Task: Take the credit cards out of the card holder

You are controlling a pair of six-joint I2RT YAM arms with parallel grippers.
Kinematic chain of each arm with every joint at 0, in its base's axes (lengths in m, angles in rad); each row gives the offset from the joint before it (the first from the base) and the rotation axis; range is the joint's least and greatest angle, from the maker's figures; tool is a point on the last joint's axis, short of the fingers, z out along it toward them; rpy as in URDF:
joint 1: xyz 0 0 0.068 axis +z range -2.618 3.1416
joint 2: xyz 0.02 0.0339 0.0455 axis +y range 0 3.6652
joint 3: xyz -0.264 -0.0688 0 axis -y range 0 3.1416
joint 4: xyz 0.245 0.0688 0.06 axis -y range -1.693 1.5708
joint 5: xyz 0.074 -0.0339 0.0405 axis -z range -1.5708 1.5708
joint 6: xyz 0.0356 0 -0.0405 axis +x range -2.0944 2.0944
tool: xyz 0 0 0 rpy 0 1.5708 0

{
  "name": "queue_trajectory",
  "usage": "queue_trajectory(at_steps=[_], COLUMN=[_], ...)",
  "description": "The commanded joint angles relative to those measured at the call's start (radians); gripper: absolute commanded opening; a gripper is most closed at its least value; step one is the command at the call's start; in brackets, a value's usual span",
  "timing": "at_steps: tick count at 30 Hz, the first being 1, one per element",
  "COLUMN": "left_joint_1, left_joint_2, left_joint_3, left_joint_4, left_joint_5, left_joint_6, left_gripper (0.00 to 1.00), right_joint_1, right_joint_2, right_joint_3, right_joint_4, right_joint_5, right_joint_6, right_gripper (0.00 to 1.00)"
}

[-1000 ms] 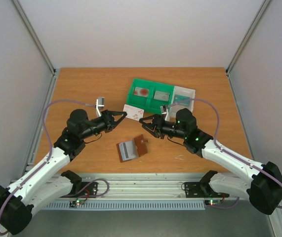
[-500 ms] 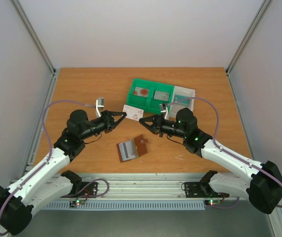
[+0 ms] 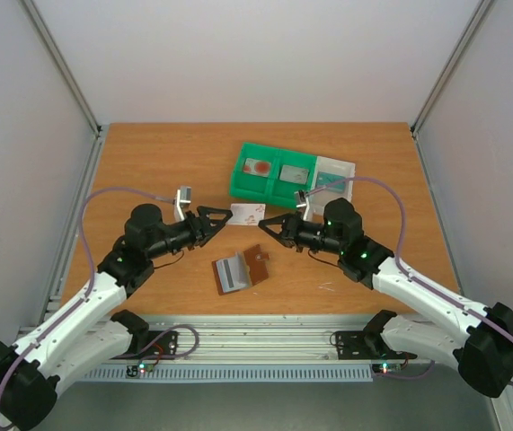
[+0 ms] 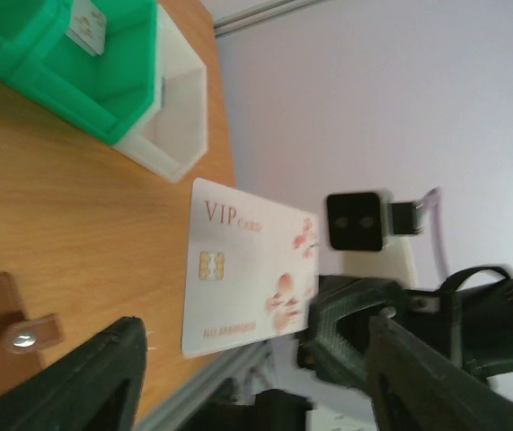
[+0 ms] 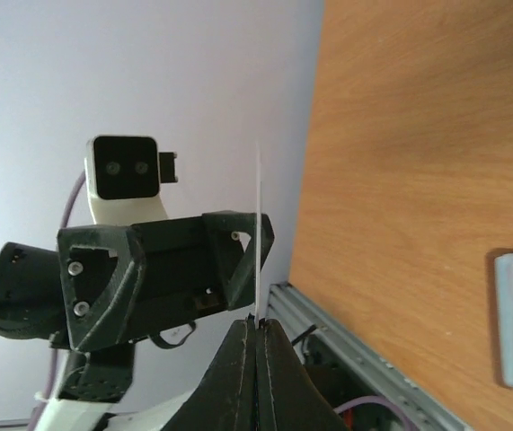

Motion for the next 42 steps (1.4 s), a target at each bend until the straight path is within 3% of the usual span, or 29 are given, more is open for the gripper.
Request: queue_trajectory(at_steps=[1, 3, 5, 6, 11, 19, 31, 42], left_joint_1=[-0.004, -0.004, -0.004, -0.004, -0.004, -0.004, 0.0, 0.0], left_joint_2=[-0.031, -0.036, -0.035, -0.03, 0.002, 0.018, 0.009, 0.022], left_joint_3=[0.042, 0.059, 0.084, 0.1, 0.155, 0.138, 0.157, 0.132], left_joint_4=[-0.134, -0.225, -0.329, -0.377, -0.574, -0.666, -0.766, -0.757], left_joint_5=[0.002, -0.02, -0.046, -0.057, -0.112, -0.164, -0.188, -0.169], left_joint_6=[0.113, 0.172, 0.228, 0.275, 0.422, 0.498, 0.618, 0.599], left_gripper=[0.74, 0.82, 0.98, 0.99, 0.99, 0.99, 0.99, 0.99], right_joint_1=[0.0, -0.003, -0.005, -0.007, -0.032, -0.134, -0.377, -0.431], right_joint_2=[-0.049, -0.06, -0.069, -0.071, -0.04, 0.124, 0.384, 0.68], right_joint_3=[0.076, 0.092, 0.118, 0.133, 0.24, 0.367, 0.474, 0.673], right_joint_4=[-0.215, -0.311, -0.405, -0.446, -0.623, -0.725, -0.654, -0.609], right_joint_5=[0.081, 0.112, 0.16, 0.181, 0.289, 0.339, 0.264, 0.223], right_joint_6=[-0.187, -0.248, -0.31, -0.338, -0.483, -0.597, -0.631, -0.589], right_gripper=[0.01, 0.01, 0.01, 0.01, 0.01, 0.01, 0.01, 0.01])
